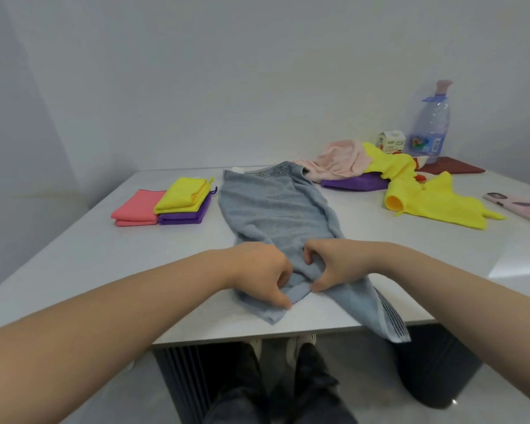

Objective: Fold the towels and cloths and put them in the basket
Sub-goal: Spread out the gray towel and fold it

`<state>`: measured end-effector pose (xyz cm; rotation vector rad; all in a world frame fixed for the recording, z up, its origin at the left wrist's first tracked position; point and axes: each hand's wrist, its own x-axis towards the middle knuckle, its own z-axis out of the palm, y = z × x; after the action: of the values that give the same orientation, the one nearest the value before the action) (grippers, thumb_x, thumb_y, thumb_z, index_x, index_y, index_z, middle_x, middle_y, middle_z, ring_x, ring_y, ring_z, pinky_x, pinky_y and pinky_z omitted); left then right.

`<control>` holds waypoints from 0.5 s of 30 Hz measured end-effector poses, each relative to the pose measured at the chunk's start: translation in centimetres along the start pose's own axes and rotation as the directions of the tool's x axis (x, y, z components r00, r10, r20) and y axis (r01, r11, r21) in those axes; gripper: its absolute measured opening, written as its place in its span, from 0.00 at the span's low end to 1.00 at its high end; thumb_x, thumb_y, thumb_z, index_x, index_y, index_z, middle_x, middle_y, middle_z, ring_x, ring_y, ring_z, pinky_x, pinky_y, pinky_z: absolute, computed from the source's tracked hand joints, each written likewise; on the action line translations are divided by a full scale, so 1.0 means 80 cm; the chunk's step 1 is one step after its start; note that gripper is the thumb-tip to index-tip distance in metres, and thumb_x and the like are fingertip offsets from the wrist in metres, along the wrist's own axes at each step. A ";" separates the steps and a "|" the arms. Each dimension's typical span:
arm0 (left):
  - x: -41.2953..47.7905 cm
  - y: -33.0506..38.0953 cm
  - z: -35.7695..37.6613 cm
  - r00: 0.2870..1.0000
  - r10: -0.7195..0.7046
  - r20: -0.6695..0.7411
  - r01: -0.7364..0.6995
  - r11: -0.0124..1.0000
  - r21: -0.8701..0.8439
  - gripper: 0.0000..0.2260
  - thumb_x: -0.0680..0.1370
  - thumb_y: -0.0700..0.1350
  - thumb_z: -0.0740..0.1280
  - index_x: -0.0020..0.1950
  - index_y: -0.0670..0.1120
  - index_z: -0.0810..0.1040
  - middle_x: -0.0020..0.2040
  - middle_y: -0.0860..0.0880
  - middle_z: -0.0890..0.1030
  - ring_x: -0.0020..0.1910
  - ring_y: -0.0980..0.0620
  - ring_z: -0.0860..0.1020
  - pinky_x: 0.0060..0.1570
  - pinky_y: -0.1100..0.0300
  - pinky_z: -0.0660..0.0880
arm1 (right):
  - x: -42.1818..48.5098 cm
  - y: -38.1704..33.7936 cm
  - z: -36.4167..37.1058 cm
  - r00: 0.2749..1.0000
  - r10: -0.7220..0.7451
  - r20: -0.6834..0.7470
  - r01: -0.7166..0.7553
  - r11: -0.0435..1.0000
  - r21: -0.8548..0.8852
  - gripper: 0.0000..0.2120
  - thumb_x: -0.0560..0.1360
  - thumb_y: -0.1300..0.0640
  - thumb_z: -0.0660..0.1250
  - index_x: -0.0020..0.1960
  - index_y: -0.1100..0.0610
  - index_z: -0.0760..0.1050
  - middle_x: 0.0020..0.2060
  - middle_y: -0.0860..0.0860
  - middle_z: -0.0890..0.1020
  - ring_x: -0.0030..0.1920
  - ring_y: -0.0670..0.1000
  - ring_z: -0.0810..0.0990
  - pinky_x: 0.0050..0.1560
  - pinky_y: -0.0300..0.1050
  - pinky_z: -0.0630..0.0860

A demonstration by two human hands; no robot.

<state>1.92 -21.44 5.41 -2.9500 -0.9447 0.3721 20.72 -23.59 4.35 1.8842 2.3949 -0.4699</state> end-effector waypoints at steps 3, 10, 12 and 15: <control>-0.003 0.004 -0.013 0.998 -0.015 0.059 0.014 1.000 0.009 0.04 0.72 0.44 0.67 0.40 0.48 0.72 0.32 0.53 0.74 0.28 0.57 0.71 0.27 0.65 0.67 | 0.001 0.009 -0.004 0.995 -0.031 -0.100 0.034 0.999 0.023 0.09 0.69 0.60 0.67 0.48 0.52 0.74 0.46 0.47 0.79 0.47 0.49 0.76 0.50 0.43 0.73; -0.007 -0.041 -0.050 0.878 -0.148 0.455 0.163 0.987 0.004 0.06 0.72 0.37 0.69 0.41 0.47 0.75 0.34 0.51 0.74 0.32 0.55 0.72 0.33 0.64 0.70 | -0.004 0.070 -0.060 0.934 0.231 -0.272 -0.235 0.972 0.019 0.10 0.71 0.60 0.69 0.52 0.57 0.80 0.48 0.51 0.80 0.50 0.51 0.77 0.42 0.39 0.68; -0.004 -0.049 -0.054 0.824 -0.158 0.543 0.212 0.977 -0.037 0.04 0.75 0.40 0.67 0.44 0.49 0.77 0.38 0.51 0.77 0.37 0.56 0.75 0.36 0.64 0.73 | -0.007 0.067 -0.063 0.900 0.227 -0.371 -0.292 0.947 -0.131 0.15 0.72 0.56 0.69 0.59 0.54 0.76 0.54 0.51 0.77 0.56 0.52 0.75 0.45 0.39 0.66; 0.010 -0.046 -0.052 0.833 -0.097 0.545 0.251 0.943 -0.217 0.04 0.78 0.44 0.65 0.49 0.48 0.79 0.41 0.49 0.80 0.40 0.55 0.78 0.39 0.64 0.75 | -0.017 0.032 -0.059 0.967 0.086 -0.240 -0.091 0.996 -0.007 0.10 0.72 0.49 0.70 0.49 0.54 0.79 0.43 0.47 0.79 0.45 0.47 0.76 0.41 0.38 0.68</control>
<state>1.42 -17.80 9.57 -3.0137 -1.4173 1.1824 24.13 -23.04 8.61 2.1406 2.4301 -0.2244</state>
